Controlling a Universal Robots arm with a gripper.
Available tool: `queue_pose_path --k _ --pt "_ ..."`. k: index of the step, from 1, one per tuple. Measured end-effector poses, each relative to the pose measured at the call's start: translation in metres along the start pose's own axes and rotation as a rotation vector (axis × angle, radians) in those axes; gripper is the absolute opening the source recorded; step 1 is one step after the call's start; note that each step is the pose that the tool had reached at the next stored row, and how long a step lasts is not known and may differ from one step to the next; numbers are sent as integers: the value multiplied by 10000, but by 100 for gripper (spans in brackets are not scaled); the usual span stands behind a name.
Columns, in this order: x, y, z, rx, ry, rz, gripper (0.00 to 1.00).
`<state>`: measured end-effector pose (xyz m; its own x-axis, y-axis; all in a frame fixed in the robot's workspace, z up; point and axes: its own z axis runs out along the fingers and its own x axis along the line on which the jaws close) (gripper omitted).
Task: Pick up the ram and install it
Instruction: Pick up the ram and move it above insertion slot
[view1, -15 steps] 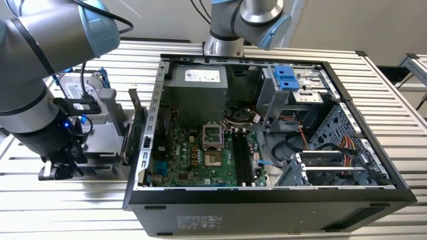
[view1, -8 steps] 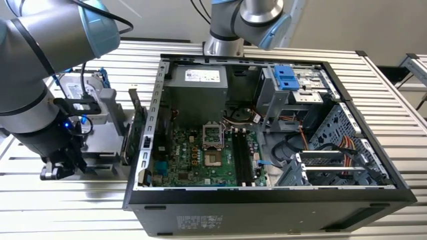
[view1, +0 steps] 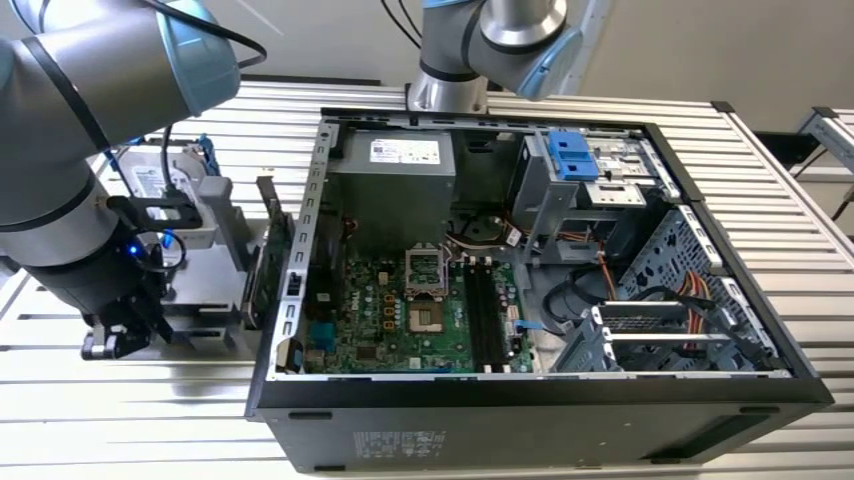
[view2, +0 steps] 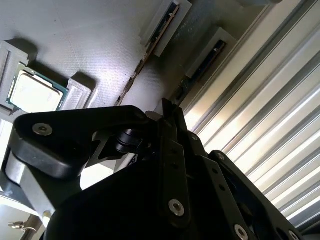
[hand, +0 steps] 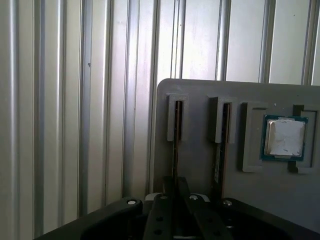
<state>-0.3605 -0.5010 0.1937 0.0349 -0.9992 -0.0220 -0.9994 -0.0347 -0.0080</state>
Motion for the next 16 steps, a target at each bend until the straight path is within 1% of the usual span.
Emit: queue_pose_path --k 16 --pt "0 0 -5 1 0 0 0"
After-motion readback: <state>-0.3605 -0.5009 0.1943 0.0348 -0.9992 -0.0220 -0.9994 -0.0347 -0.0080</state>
